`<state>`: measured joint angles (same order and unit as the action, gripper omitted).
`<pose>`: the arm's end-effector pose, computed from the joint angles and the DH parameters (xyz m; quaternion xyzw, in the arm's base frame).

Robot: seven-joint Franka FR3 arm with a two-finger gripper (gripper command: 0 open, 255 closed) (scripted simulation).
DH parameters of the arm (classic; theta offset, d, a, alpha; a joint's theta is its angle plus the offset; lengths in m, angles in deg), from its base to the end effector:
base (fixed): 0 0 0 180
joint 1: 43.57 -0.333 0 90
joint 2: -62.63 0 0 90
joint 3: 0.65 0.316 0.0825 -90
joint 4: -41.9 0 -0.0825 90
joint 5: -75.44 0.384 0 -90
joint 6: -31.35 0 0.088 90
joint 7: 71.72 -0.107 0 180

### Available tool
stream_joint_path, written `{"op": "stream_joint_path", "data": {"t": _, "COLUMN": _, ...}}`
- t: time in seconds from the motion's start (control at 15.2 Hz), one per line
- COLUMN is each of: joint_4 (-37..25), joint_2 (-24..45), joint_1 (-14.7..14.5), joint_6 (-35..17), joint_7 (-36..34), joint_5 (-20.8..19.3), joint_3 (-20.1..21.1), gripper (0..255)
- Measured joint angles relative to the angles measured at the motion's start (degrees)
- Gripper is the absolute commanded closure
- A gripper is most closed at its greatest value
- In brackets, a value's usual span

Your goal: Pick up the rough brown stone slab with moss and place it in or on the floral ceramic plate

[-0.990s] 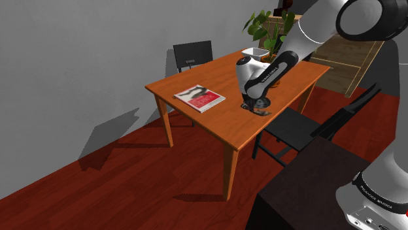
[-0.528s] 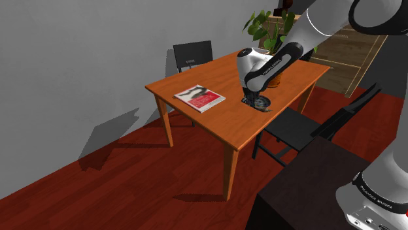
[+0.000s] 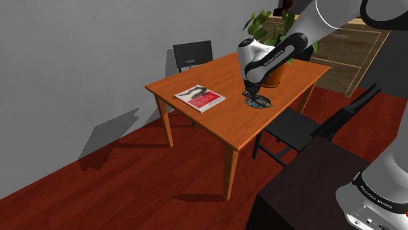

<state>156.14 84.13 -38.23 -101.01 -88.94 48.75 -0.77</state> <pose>0.5991 -0.0662 0.2688 0.9851 -0.0338 -0.0116 0.1683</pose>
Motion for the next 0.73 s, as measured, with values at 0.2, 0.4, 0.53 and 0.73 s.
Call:
{"op": "stream_joint_path", "data": {"t": 0.2, "joint_4": -4.8, "joint_2": 3.09, "joint_1": 1.69, "joint_6": 0.8, "joint_7": 3.09, "joint_5": 0.73, "joint_3": -0.59, "gripper": 255}}
{"op": "stream_joint_path", "data": {"t": 0.4, "joint_4": -11.34, "joint_2": 7.51, "joint_1": 3.76, "joint_6": 1.78, "joint_7": 6.77, "joint_5": 1.64, "joint_3": -1.18, "gripper": 255}}
{"op": "stream_joint_path", "data": {"t": 0.53, "joint_4": -16.3, "joint_2": 10.43, "joint_1": 5.04, "joint_6": 3.17, "joint_7": 9.26, "joint_5": 2.43, "joint_3": -1.37, "gripper": 255}}
{"op": "stream_joint_path", "data": {"t": 0.73, "joint_4": -24.33, "joint_2": 15.14, "joint_1": 6.82, "joint_6": 5.57, "joint_7": 12.76, "joint_5": 3.59, "joint_3": -1.51, "gripper": 255}}
